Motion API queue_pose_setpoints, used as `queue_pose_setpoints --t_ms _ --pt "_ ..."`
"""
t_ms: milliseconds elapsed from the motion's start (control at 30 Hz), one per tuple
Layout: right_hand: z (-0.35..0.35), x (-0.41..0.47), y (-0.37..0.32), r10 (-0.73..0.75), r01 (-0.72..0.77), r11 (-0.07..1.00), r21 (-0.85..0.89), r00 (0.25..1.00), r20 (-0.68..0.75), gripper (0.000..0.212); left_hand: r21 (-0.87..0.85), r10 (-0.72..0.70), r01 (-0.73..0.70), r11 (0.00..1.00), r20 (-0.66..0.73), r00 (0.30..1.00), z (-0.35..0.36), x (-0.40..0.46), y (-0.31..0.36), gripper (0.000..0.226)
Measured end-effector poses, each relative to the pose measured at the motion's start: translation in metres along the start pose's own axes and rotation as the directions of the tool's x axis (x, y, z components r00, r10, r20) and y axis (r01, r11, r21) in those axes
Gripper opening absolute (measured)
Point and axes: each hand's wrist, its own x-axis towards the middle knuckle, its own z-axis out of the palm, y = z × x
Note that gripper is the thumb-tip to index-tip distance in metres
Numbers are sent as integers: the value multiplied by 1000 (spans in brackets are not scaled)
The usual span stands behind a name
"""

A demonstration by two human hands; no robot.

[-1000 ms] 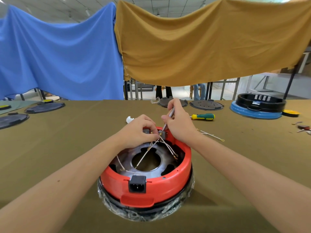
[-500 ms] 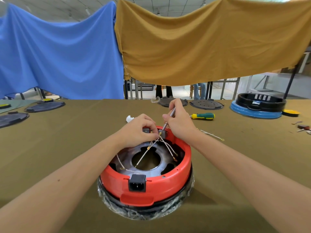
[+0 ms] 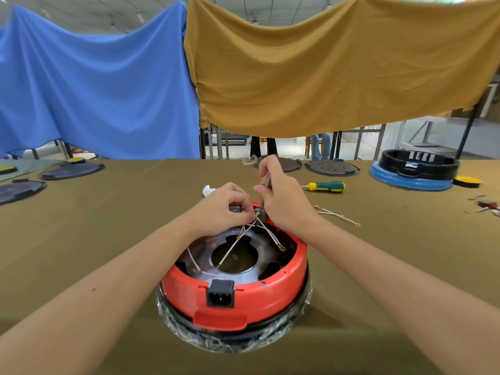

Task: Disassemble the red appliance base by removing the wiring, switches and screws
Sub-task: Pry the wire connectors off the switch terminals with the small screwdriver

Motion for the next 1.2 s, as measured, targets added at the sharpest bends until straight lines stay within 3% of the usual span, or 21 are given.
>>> queue_pose_setpoints --t_ms 133,267,367,600,767,967,1200 --pt "-2 3 4 160 -160 983 93 987 6 22 -11 3 -4 1000 -5 1000 0 0 1 7" --pt "-5 5 12 371 -375 899 226 927 60 19 -19 4 -4 1000 -1 1000 -1 -1 1 8" --pt "-4 3 17 445 -463 845 268 886 127 20 -26 0 1 1000 16 1000 -1 -1 -1 5" --pt "-3 2 10 267 -253 948 193 962 -50 21 -30 2 -2 1000 -10 1000 -1 0 -1 5" --pt "-2 1 8 206 -200 971 133 978 -34 22 -28 -1 1 1000 -6 1000 0 0 -1 6" --pt "-3 1 11 305 -297 934 197 952 -12 22 -60 11 -12 998 -26 1000 0 0 -2 5" --pt "-3 -1 11 364 -348 898 270 931 -12 21 -171 1 -3 985 -9 1000 -3 -1 0 20"
